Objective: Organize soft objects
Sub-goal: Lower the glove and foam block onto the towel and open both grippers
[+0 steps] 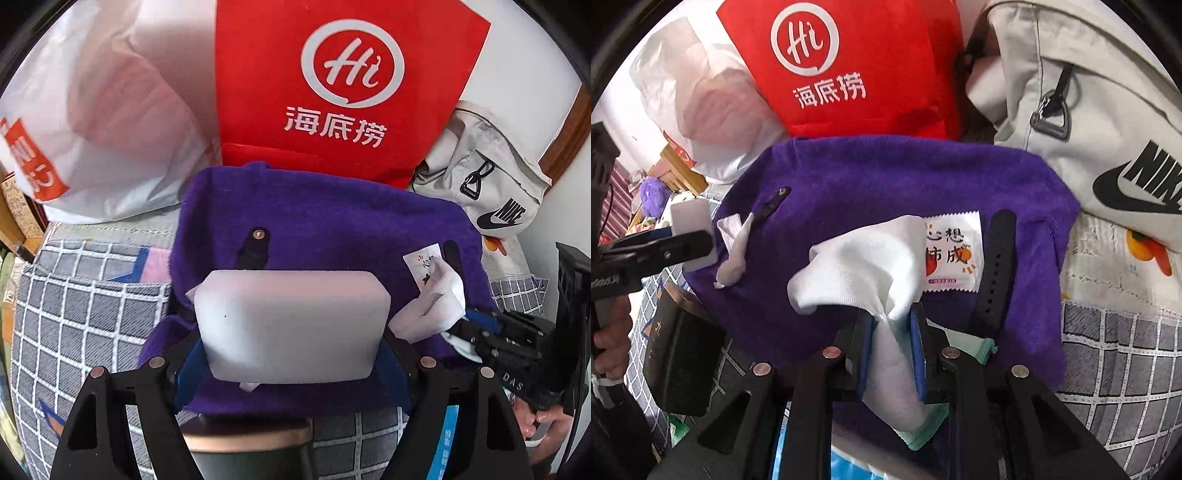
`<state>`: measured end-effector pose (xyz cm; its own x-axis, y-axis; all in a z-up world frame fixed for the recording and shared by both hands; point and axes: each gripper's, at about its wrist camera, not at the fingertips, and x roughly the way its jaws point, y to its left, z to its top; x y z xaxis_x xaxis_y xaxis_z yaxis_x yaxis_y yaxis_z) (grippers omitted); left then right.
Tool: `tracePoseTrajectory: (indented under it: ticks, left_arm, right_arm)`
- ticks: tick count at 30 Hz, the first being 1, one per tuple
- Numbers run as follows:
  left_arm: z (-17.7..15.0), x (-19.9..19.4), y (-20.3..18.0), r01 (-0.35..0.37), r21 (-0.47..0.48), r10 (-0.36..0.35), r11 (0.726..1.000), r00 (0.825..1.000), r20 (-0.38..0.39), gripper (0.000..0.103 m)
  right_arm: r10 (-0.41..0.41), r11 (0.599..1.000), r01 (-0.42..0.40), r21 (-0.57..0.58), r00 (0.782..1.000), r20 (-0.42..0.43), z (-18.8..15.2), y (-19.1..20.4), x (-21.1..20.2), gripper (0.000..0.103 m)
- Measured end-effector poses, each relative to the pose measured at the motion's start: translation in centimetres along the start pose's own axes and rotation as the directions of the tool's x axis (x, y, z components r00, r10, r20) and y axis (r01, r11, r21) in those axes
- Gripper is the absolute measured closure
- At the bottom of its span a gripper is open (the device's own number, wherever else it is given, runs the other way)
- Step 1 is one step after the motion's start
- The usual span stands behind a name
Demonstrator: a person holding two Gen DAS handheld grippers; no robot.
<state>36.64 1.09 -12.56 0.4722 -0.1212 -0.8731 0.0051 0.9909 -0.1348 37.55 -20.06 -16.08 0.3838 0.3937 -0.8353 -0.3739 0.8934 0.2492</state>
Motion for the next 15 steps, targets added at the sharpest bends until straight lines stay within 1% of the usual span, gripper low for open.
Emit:
tracePoseTrajectory:
  ticks: [1,3,5,8,11,15]
  left_arm:
    - [0.1,0.3,-0.1,0.003,0.0,-0.003,1.0,1.0,-0.004,0.024]
    - [0.4,1.0,-0.3,0.008,-0.002,-0.008,1.0,1.0,-0.015,0.024]
    - [0.8,1.7,-0.4,0.012,-0.003,-0.012,1.0,1.0,-0.029,0.024]
    - [1.1,2.6,-0.3,0.017,-0.011,-0.018,1.0,0.999,-0.05,0.024]
    - [1.1,3.3,-0.5,0.019,-0.008,-0.019,1.0,0.998,-0.063,0.023]
    - [1.1,4.2,-0.8,0.016,-0.006,-0.017,1.0,0.996,-0.085,0.023]
  right_arm:
    - [0.004,1.0,-0.004,0.001,1.0,0.0,0.0,0.0,0.0,0.082]
    - [0.019,1.0,-0.019,0.002,1.0,0.004,0.0,-0.2,-0.1,0.077]
    - [0.025,1.0,-0.025,-0.007,1.0,0.0,-0.1,-0.4,-0.3,0.059]
    - [0.011,1.0,-0.01,-0.018,1.0,0.022,-0.1,-0.6,-1.1,0.054]
    - [0.049,0.999,-0.049,0.002,0.997,0.056,0.1,-0.9,-2.0,0.048]
    - [0.054,0.998,-0.055,0.013,0.994,0.092,0.5,-0.9,-2.8,0.046]
